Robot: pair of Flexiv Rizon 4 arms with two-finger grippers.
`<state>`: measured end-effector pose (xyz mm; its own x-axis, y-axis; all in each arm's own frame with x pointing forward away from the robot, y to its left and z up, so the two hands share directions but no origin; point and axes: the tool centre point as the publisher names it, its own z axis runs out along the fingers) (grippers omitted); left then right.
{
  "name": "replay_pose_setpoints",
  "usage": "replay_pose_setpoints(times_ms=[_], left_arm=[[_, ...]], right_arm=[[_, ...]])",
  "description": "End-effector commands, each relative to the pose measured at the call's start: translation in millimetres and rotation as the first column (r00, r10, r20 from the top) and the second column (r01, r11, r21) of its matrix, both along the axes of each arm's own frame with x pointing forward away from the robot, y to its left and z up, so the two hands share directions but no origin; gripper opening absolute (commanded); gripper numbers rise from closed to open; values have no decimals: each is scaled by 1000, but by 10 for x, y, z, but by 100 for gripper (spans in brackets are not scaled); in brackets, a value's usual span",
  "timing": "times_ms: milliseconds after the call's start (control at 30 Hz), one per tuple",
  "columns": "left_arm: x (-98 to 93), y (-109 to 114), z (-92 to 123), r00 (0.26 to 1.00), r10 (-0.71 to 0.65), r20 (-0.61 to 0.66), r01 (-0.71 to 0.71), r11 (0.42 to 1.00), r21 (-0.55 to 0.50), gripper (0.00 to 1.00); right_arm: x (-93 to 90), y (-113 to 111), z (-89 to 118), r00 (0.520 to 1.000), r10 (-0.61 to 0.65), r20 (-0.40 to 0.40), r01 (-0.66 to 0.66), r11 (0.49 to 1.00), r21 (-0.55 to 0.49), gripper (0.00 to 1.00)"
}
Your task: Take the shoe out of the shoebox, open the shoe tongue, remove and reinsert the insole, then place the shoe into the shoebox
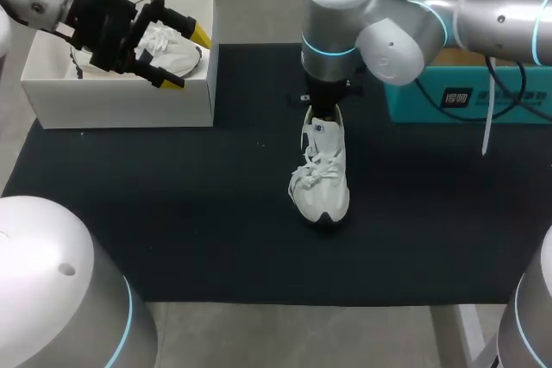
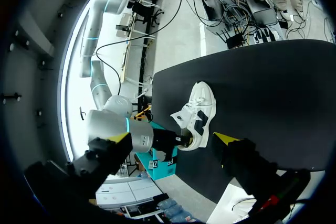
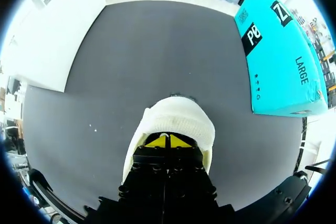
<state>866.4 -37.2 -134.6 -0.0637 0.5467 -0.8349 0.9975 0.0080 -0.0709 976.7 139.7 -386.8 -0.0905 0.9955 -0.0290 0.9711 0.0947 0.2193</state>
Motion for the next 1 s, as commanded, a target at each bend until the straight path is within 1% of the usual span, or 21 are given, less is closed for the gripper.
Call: replay_pose_setpoints(times_ms=[33, 200, 367, 467, 633, 733, 867, 1000], left_arm=[[0, -1, 5, 1000, 0, 0, 0, 1000, 4, 100], [0, -1, 5, 1000, 0, 0, 0, 1000, 4, 100], [0, -1, 5, 1000, 0, 0, 0, 1000, 4, 100], [0, -1, 5, 1000, 0, 0, 0, 1000, 4, 100], [0, -1, 5, 1000, 0, 0, 0, 1000, 4, 100], [0, -1, 5, 1000, 0, 0, 0, 1000, 4, 100], [0, -1, 5, 1000, 0, 0, 0, 1000, 4, 100], [0, -1, 5, 1000, 0, 0, 0, 1000, 4, 100]], right_arm=[[40, -30, -41, 1000, 13, -21, -13, 1000, -24, 0], [125, -19, -209, 998, 27, -54, -30, 997, -70, 0], [114, 28, -305, 996, 44, -79, -49, 997, -59, 0], [62, 50, -280, 995, 51, -91, -56, 997, -58, 0], [-107, 19, -47, 994, 31, -107, -37, 998, -50, 0], [-196, 23, 38, 993, 26, -119, -32, 998, -53, 0], [-275, 33, 48, 991, 27, -134, -35, 997, -61, 0], [-301, 6, -64, 989, 17, -144, -26, 998, -55, 0]])
